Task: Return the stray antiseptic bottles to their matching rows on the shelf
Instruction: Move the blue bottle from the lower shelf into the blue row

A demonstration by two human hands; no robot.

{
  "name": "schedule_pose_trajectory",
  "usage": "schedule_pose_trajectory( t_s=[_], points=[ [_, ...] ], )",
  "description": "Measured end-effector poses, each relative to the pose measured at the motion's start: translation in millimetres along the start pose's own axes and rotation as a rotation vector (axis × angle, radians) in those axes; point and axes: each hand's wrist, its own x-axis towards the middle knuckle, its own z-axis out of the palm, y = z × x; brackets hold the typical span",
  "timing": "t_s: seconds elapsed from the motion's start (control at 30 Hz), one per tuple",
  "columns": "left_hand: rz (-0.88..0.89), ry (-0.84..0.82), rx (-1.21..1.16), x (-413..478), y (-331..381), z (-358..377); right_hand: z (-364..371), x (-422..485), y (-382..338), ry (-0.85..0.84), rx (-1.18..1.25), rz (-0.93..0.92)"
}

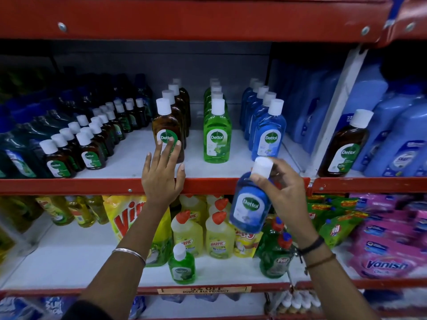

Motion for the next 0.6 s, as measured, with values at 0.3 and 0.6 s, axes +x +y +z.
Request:
schedule_pose_trajectory(
  t_s=[0.3, 0.6],
  points=[
    [0.005, 0.030, 0.014, 0, 0, 0, -29, 90, -19, 0.342, -0.062, -0.146],
    [0.013, 0.044, 0.014, -1, 0, 0, -37, 115, 25, 0.230, -0.174, -0.022]
  ],
)
